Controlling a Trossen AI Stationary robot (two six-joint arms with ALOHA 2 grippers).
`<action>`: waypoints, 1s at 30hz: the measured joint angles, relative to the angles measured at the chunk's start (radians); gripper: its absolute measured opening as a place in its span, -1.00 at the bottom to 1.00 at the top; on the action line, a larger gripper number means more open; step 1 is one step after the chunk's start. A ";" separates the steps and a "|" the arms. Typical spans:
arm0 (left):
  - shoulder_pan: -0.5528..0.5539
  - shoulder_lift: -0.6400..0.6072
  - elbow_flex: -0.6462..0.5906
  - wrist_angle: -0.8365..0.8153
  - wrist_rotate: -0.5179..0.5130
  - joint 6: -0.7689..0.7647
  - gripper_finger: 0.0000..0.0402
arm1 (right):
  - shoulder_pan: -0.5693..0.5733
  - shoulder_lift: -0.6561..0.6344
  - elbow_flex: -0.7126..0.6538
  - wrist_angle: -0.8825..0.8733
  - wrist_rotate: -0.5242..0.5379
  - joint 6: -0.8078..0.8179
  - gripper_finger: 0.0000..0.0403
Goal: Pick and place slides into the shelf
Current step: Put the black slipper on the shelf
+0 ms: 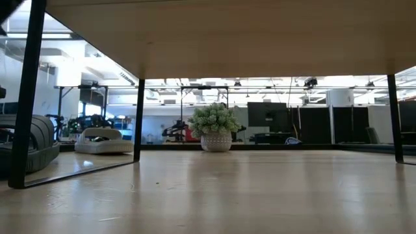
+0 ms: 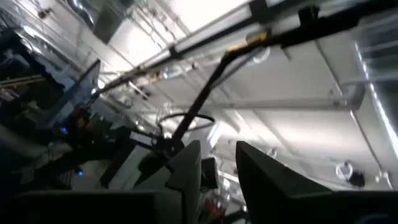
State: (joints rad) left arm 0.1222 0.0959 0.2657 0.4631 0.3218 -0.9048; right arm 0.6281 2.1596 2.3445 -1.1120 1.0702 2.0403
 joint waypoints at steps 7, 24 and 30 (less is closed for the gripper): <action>0.000 0.077 0.132 -0.213 0.117 0.057 -0.62 | -0.049 0.011 -0.054 -0.020 -0.074 0.130 -0.90; -0.001 0.141 0.142 -0.212 0.199 0.057 -0.45 | -0.092 0.011 -0.124 -0.005 -0.120 0.164 -0.07; 0.000 0.135 0.142 -0.212 0.209 0.054 -0.44 | -0.096 0.008 -0.106 -0.004 -0.162 0.148 0.02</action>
State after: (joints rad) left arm 0.1223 0.2310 0.4080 0.2516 0.5304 -0.8505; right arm 0.5320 2.1677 2.2383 -1.1160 0.9080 2.1880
